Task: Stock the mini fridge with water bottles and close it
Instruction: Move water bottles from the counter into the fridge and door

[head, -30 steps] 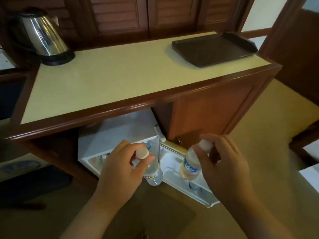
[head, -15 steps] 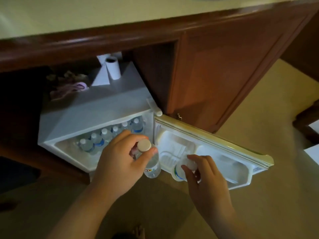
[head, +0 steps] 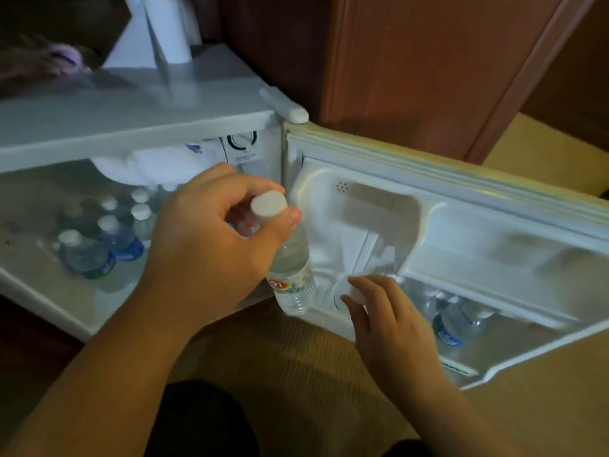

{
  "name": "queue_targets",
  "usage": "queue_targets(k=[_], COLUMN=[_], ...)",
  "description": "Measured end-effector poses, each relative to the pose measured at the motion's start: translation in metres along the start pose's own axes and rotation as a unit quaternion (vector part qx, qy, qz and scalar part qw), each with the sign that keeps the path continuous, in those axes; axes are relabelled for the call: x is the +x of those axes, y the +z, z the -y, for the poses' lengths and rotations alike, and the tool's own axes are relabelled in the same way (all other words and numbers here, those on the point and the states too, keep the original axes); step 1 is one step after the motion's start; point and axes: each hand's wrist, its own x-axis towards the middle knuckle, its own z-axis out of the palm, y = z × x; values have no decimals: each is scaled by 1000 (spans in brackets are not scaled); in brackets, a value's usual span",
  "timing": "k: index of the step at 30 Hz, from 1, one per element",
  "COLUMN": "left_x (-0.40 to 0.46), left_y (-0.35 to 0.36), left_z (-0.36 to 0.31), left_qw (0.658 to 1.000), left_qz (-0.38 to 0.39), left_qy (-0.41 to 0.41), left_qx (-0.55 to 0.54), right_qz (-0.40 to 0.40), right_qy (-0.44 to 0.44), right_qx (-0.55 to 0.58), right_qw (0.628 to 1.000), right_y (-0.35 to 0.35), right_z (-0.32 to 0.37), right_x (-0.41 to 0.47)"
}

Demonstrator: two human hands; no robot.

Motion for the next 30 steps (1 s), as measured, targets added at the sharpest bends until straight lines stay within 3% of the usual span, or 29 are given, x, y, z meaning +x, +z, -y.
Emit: queue_targets(k=[8, 20, 26, 28, 30], left_x=[-14, -6, 1, 3, 6], left_y=[24, 42, 60, 65, 70], left_z=[25, 33, 22, 16, 11], left_qw=[998, 997, 998, 998, 998], left_qz=[-18, 22, 47, 53, 58], left_qy=[-24, -12, -3, 7, 18], left_qx=[-56, -75, -45, -29, -15], right_qz=[16, 45, 196, 163, 29], right_qy=[20, 104, 210, 184, 100], right_qx=[-46, -106, -19, -3, -9], right_qw=[999, 988, 958, 969, 994], right_y=[56, 76, 45, 24, -6], right_z=[-25, -37, -15, -3, 7], right_x=[9, 18, 4, -5, -9])
